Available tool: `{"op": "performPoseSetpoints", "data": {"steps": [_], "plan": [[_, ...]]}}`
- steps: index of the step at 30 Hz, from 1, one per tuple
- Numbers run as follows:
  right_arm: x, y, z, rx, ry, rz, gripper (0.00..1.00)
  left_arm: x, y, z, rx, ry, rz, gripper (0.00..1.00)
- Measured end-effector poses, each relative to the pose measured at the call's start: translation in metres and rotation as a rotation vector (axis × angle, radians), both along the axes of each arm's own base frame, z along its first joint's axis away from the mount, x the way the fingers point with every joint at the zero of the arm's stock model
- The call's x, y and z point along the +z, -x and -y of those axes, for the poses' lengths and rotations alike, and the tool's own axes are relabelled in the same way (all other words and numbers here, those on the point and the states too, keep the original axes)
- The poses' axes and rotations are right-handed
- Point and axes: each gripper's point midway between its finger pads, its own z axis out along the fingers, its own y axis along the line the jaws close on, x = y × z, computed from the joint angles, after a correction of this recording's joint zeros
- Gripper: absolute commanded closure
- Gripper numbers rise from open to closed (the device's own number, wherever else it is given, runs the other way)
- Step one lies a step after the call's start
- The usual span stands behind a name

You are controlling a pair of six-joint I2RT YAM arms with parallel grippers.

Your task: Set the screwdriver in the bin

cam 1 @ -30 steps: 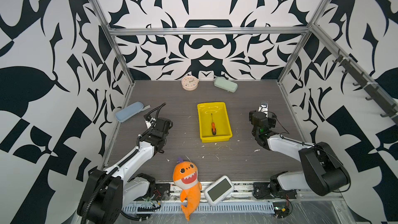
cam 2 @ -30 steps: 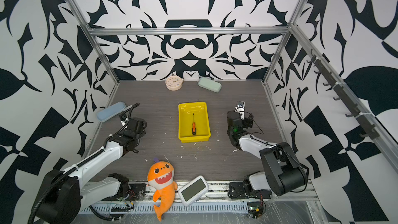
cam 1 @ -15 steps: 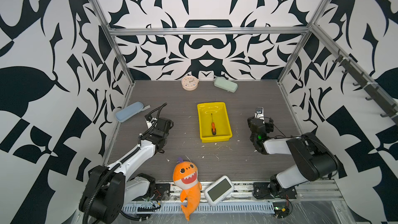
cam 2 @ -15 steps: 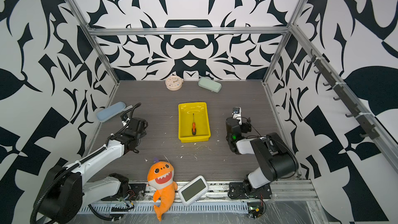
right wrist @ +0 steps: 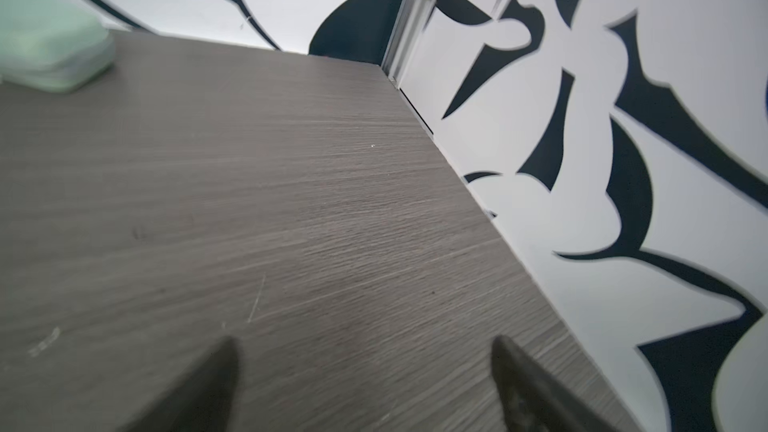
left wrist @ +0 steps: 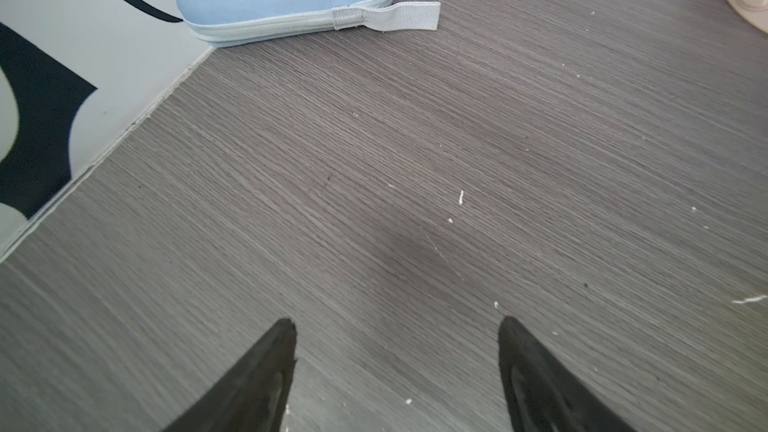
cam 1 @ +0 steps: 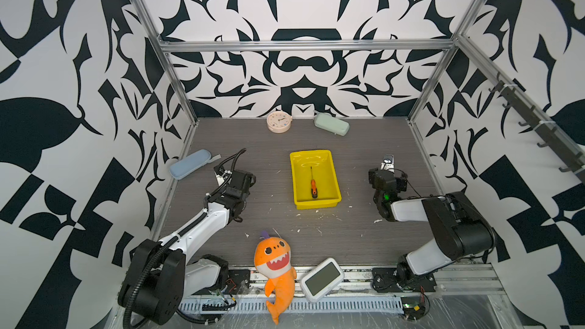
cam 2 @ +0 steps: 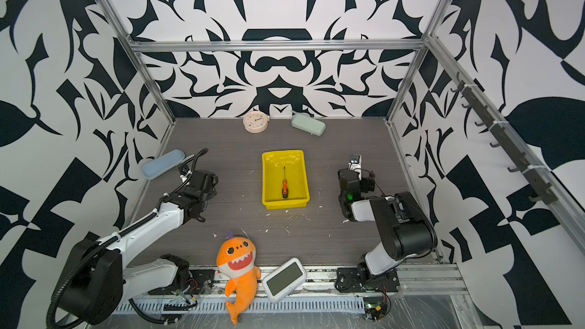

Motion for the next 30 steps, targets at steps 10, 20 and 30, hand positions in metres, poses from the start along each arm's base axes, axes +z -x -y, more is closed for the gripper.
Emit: {"op": "performPoseSetpoints", "data": {"steps": [10,20,30], "plan": [[-0.022,0.025,-0.02,0.17,-0.05,0.047,0.0,0.008,-0.002,0.005,-0.02,0.041,0.048,0.28],[0.001,-0.003,-0.023,0.194,-0.063,0.09,0.0,0.022,0.004,0.033,-0.235,0.152,0.236,0.0],[-0.009,0.0,-0.023,0.198,-0.067,0.047,0.0,0.057,-0.037,0.02,-0.33,-0.25,0.363,0.0]]}}
